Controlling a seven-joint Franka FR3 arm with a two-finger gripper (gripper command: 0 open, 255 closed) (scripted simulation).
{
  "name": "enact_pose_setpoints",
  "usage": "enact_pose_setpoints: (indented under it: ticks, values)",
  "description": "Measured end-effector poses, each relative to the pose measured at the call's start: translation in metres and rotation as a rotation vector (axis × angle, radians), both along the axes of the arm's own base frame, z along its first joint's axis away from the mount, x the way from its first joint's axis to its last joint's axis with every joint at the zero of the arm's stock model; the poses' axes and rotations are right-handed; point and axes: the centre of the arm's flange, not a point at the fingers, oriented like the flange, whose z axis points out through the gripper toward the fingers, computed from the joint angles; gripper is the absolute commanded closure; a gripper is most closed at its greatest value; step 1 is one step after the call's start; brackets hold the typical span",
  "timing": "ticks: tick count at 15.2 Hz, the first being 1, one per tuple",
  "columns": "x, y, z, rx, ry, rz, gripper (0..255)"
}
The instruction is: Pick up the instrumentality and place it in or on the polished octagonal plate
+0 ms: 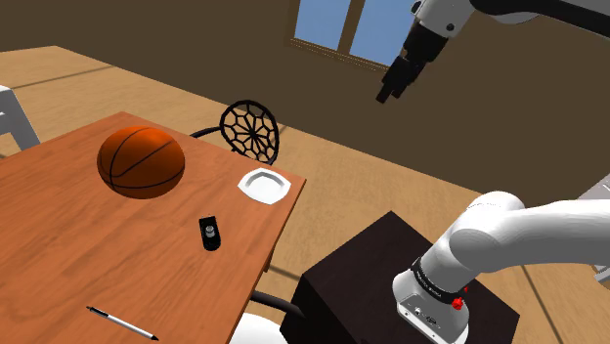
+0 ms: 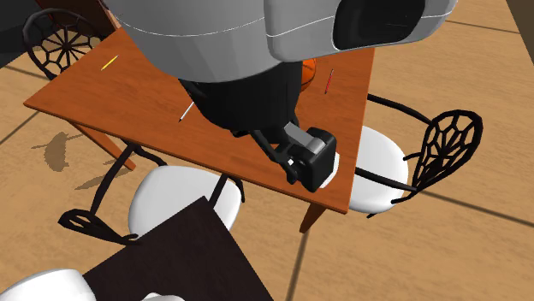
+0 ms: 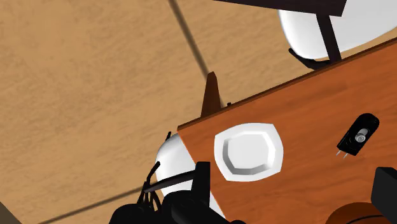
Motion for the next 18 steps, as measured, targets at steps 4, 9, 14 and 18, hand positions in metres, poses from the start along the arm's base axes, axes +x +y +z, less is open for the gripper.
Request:
enact_pose_setpoints:
  ticks: [4,9,14,18]
  values:
    - [0.01,0.019,-0.018,-0.001,0.01,-0.009,0]
    - [0.035,0.061,-0.061,-0.005,0.033,-0.03,0]
    - [0.061,0.101,-0.107,-0.008,0.056,-0.052,0]
    - [0.083,0.131,-0.145,-0.011,0.073,-0.07,0]
